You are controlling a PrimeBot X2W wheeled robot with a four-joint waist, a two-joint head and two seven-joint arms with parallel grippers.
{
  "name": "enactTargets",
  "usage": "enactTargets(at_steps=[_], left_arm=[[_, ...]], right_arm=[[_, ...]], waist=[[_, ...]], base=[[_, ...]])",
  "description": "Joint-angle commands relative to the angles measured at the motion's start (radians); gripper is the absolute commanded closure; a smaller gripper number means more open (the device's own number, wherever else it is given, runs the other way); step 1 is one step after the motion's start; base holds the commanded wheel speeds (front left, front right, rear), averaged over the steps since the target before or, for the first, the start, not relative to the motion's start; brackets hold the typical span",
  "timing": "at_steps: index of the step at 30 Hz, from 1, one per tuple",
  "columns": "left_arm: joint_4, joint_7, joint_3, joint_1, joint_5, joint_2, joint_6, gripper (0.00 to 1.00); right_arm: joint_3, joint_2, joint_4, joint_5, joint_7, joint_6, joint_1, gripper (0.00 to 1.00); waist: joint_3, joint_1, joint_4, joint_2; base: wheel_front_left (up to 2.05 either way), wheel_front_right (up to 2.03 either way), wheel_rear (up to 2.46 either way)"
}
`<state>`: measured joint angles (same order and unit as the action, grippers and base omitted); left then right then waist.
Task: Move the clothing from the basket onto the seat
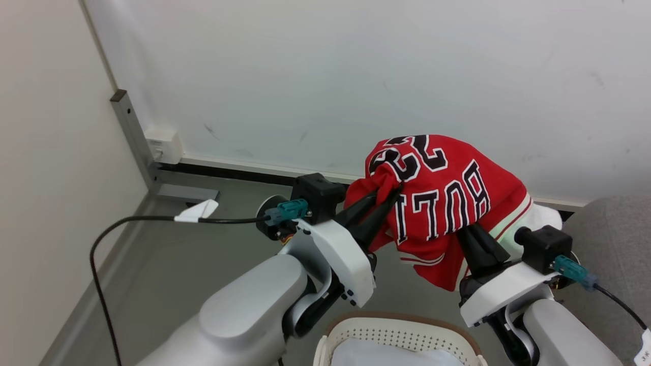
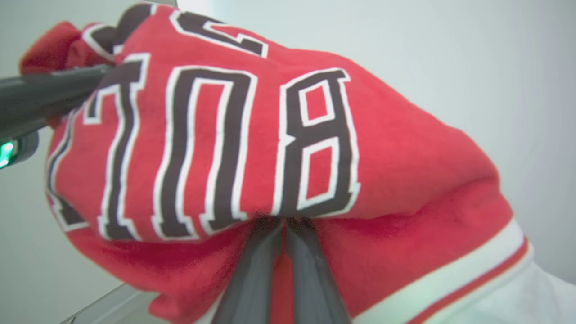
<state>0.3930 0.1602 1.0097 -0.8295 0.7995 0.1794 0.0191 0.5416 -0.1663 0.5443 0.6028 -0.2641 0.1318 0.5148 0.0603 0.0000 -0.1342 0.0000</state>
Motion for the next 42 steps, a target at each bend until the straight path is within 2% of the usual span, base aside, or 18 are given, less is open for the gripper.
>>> enactTargets(at_steps=[1,2,3,4,5,13,19,32,35,42], left_arm=[[0.0,0.009,0.0,0.018,0.005,0.006,0.004,1.0],[-0.002,0.013,0.003,0.024,0.005,0.007,0.005,0.97],[-0.006,0.014,0.004,0.03,0.007,0.008,0.005,0.69],[-0.01,0.016,0.005,0.037,0.01,0.008,0.005,0.13],[-0.014,0.019,0.006,0.041,0.01,0.01,0.005,0.0],[-0.07,0.046,0.034,0.081,-0.024,0.026,0.009,0.0],[-0.095,0.072,0.046,0.109,-0.047,0.035,0.022,0.0],[-0.128,0.102,0.048,0.128,-0.126,0.029,0.009,0.0],[-0.121,0.104,0.046,0.134,-0.148,0.024,0.007,0.0],[-0.109,0.104,0.042,0.142,-0.17,0.016,-0.001,0.0]], right_arm=[[-0.017,-0.011,-0.02,-0.01,0.0,-0.002,-0.018,1.0],[-0.036,-0.015,-0.04,-0.013,0.0,-0.002,-0.033,1.0],[-0.056,-0.017,-0.058,-0.014,0.0,-0.002,-0.047,1.0],[-0.072,-0.019,-0.075,-0.015,0.0,-0.002,-0.06,1.0],[-0.087,-0.02,-0.094,-0.011,0.0,-0.002,-0.072,1.0],[-0.211,-0.07,-0.196,0.007,0.0,-0.002,-0.144,1.0],[-0.309,-0.107,-0.254,-0.014,0.0,-0.002,-0.181,1.0],[-0.471,-0.14,-0.409,-0.043,0.0,-0.002,-0.294,1.0],[-0.497,-0.133,-0.439,-0.045,0.0,-0.002,-0.323,1.0],[-0.529,-0.125,-0.487,-0.045,0.0,-0.002,-0.353,1.0]], waist=[[-0.008,0.0,0.018,0.0],[-0.01,0.0,0.026,0.0],[-0.012,0.0,0.034,0.0],[-0.014,0.0,0.042,0.0],[-0.016,0.0,0.051,0.0],[-0.028,0.0,0.149,0.0],[-0.043,0.0,0.255,0.0],[-0.095,0.0,0.494,0.0],[-0.105,0.0,0.53,0.0],[-0.122,0.0,0.567,0.0]], base=[[0.0,0.0,0.0],[0.0,0.0,0.0],[0.0,0.0,0.0],[0.0,0.0,0.0],[0.0,0.0,0.0],[0.0,0.0,0.0],[0.0,0.0,0.0],[0.0,0.0,0.0],[0.0,0.0,0.0],[0.0,0.0,0.0]])
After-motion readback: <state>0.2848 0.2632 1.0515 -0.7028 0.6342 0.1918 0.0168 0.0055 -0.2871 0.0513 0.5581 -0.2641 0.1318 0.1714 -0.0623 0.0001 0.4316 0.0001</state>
